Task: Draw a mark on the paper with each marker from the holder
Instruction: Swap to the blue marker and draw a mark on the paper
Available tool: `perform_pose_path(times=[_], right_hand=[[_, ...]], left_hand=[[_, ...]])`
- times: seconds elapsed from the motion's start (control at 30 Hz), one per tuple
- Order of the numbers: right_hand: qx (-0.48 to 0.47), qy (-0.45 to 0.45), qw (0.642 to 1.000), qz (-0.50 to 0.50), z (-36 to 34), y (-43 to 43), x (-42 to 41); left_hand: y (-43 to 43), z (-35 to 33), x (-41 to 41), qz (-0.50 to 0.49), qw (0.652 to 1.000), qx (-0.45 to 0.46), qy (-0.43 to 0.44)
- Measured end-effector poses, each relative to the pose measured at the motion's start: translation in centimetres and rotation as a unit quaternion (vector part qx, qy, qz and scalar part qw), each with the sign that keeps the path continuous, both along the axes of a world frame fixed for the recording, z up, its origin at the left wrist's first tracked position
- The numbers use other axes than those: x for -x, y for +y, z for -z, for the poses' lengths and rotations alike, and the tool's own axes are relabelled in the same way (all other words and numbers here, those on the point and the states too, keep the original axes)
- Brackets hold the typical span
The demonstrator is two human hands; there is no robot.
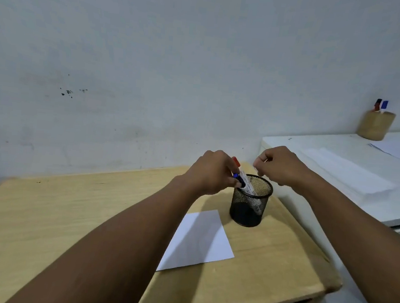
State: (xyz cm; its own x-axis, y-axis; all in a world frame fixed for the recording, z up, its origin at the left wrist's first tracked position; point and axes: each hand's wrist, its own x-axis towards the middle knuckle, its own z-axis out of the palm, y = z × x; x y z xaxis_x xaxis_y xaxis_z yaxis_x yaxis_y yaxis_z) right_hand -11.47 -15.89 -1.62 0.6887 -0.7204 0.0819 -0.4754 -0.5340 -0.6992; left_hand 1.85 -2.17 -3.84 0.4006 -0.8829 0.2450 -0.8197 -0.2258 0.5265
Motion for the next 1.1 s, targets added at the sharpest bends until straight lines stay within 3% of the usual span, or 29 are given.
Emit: perform_pose_path(times=[0.3,0.47,0.63,0.83,1.03,1.1], right_hand=[[-0.002,-0.119,0.993,-0.027,-1.7,1.9,-2.5],[-0.026,-0.132,0.982,-0.131,-2.4,5.5,-5.7],[-0.13,-0.113,0.946,-0.275,-2.9,10.6,-8.9],[-0.335,-0.114,0.862,-0.363,-1.5,15.8,-12.8],[-0.57,-0.111,0.718,-0.384,3.0,19.8,-14.6],[-0.607,-0.132,0.697,-0.359,4.3,21.2,-15.0]], left_hand=[[2.0,-2.2,-1.0,-0.033,0.996,0.074,0.028],[7.0,-4.5,-4.2,-0.09,0.964,0.167,0.184],[14.0,-5.1,-7.5,-0.133,0.921,0.23,0.286],[21.5,-2.1,-9.9,-0.199,0.88,0.215,0.373],[26.1,1.3,-10.2,-0.249,0.827,0.195,0.464],[26.8,2.5,-10.1,-0.266,0.821,0.191,0.468]])
